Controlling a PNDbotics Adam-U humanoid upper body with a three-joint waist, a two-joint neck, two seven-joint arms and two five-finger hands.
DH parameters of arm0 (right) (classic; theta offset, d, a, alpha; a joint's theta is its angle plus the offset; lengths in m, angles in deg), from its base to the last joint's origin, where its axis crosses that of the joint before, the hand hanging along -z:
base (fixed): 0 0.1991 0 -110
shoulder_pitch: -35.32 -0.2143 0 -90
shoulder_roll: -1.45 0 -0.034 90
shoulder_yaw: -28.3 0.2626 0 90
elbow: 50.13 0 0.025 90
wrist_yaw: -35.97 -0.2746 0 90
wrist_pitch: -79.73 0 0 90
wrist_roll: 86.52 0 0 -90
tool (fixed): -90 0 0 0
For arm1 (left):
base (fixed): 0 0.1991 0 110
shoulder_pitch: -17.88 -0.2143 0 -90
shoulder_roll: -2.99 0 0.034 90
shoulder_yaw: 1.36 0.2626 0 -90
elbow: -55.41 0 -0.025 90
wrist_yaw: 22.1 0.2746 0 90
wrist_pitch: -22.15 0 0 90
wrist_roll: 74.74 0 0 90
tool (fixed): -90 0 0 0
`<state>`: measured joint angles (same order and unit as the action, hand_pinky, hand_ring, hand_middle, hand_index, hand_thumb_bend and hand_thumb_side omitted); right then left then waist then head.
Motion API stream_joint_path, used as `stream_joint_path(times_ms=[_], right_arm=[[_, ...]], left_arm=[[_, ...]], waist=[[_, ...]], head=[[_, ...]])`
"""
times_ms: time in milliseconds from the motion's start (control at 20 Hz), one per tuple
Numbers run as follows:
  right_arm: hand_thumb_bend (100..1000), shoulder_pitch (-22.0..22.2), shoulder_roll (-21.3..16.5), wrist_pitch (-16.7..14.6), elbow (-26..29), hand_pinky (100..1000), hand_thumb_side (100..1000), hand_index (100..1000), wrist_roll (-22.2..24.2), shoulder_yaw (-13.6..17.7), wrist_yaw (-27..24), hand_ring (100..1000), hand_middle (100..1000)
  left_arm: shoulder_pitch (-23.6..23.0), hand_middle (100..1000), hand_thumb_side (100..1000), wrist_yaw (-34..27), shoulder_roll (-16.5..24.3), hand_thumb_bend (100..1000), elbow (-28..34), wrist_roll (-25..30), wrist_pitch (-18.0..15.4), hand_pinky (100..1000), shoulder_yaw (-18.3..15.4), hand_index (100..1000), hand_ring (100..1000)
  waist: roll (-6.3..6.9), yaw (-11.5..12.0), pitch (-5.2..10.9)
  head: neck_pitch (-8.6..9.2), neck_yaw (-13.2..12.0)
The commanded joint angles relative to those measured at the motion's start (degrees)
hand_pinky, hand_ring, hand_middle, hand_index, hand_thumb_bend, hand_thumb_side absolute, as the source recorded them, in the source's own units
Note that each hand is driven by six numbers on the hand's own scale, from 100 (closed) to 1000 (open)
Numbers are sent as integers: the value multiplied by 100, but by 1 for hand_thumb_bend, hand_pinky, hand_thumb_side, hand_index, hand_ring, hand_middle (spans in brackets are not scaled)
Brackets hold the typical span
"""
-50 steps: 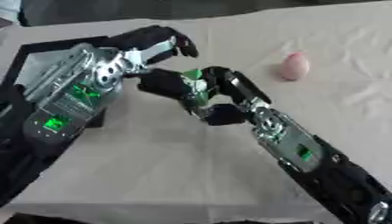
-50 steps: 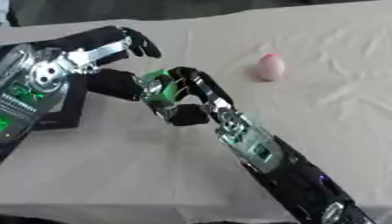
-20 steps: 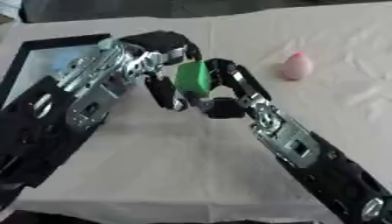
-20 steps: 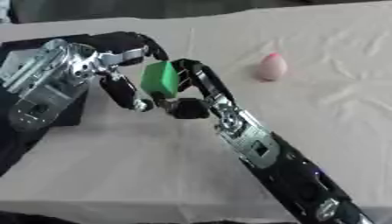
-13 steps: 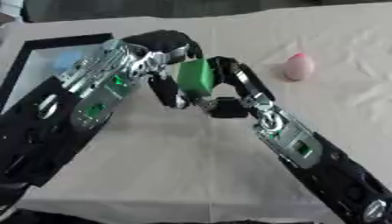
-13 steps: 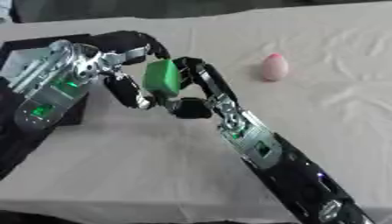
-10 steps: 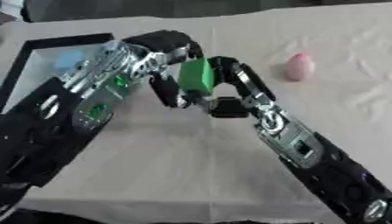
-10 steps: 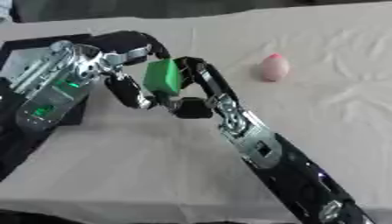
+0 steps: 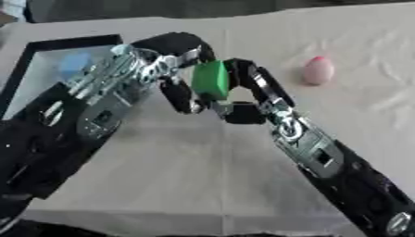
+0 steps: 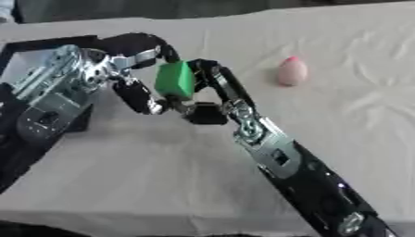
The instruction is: Pick up the objects with one hand, pass them to the other hand, and then place them into the box on the other side of the table.
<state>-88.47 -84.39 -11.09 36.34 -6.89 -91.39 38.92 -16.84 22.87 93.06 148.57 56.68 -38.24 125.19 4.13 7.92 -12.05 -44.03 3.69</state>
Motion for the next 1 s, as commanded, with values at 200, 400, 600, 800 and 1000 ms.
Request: stream_joint_path(times_ms=[200,400,600,800,1000], right_arm=[[100,-46,19,-124,-78,604,100,573,11,-20,159,595,548],[100,-37,23,-163,-130,604,100,573,19,-23,203,595,548],[100,-38,31,-196,-132,605,100,573,24,-34,220,595,548],[100,-39,25,-251,-93,607,100,573,11,-41,266,596,549],[100,-42,26,-338,-63,609,100,574,4,-58,369,597,550]], left_arm=[[170,793,100,-8,178,392,449,555,271,884,-89,844,887],[181,792,100,12,201,388,524,620,289,883,-122,843,887],[173,792,100,18,171,384,515,628,318,882,-116,842,886],[151,794,106,46,139,386,428,583,341,880,-117,853,885],[130,785,169,27,92,364,309,432,406,873,-130,849,881]], waist=[[-4,19,88],[-4,26,89],[-9,22,85],[-10,15,79],[-10,4,73]], head=[[-9,3],[-9,4],[-9,0],[-9,-6],[-9,-10]])
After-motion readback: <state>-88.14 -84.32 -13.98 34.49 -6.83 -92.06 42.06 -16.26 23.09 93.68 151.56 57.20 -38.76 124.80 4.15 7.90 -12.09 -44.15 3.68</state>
